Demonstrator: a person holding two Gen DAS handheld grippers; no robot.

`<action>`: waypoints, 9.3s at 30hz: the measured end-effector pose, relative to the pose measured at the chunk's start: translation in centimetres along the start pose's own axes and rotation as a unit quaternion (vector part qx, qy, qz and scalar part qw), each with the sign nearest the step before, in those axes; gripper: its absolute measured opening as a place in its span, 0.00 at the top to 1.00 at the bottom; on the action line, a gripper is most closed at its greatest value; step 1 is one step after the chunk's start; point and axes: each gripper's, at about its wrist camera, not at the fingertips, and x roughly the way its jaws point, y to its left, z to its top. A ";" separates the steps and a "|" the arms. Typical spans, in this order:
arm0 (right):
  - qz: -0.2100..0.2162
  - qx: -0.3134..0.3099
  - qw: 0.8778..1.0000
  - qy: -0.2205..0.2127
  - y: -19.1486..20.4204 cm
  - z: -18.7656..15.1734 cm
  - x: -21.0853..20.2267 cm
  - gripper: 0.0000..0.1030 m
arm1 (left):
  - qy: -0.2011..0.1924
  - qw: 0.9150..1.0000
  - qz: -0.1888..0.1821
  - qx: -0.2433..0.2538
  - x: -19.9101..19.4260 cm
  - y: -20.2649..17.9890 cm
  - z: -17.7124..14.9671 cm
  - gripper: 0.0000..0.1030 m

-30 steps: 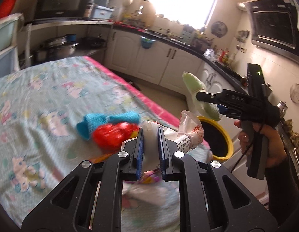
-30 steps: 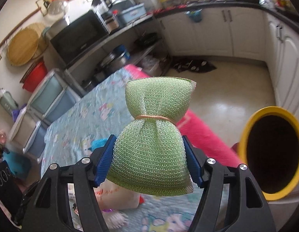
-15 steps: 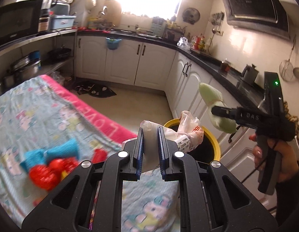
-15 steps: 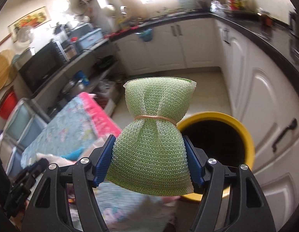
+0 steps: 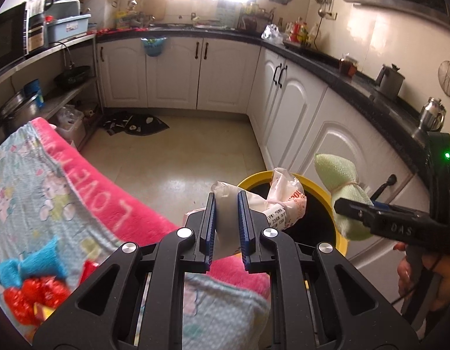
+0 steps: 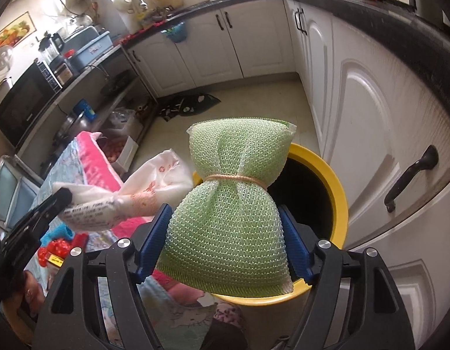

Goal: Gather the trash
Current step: 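Carry both bags to the yellow bin and release them inside, then move both tools back over the remaining trash on the bed, then grasp the purple snack wrapper with the right tool while the left tool grasps the green snack packet, then carry both wrappers over the yellow bin and open both tools to drop them, then move both tools back over the trash on the bed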

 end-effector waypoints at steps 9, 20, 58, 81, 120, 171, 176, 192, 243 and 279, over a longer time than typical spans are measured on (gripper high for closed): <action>-0.008 0.032 0.999 0.011 -2.2 -0.3 1.3 0.25 | 0.027 0.999 -0.005 -0.020 2.9 -0.2 0.6 0.75; -0.019 -0.009 0.999 -0.035 0.9 -1.3 -1.3 0.17 | -0.010 0.999 0.002 -0.038 -1.8 1.8 -0.4 0.24; 0.090 -0.192 0.971 -0.113 19.2 -8.1 -8.2 0.09 | -0.107 0.976 0.146 -0.120 -20.1 14.7 -10.2 0.10; 0.125 -0.305 0.941 -0.071 28.0 -14.9 -5.2 0.09 | -0.080 0.963 0.188 -0.174 -24.1 20.7 -17.2 0.10; 0.201 -0.365 0.907 0.061 31.1 -19.5 1.8 0.76 | 0.069 0.967 0.114 -0.217 -21.0 21.6 -26.1 0.87; 0.098 -0.215 0.966 -0.108 16.1 -7.9 -8.5 0.77 | -0.045 0.997 -0.020 -0.065 -14.6 7.7 -7.9 0.94; 0.080 -0.194 0.970 -0.124 13.9 -6.8 -9.3 0.77 | -0.050 0.997 -0.033 -0.051 -13.7 6.0 -6.4 0.94; 0.011 -0.126 0.979 -0.159 7.4 -4.5 -10.4 0.77 | -0.059 0.996 -0.070 -0.013 -9.2 0.7 -1.4 0.94; -0.074 -0.068 0.986 -0.129 1.8 -3.9 -5.4 0.28 | 0.000 0.998 -0.051 -0.039 -1.6 1.4 0.3 0.10; 0.070 -0.219 0.963 -0.143 19.8 -7.7 -8.0 0.19 | -0.086 0.979 0.094 -0.157 -16.5 17.3 -7.2 0.10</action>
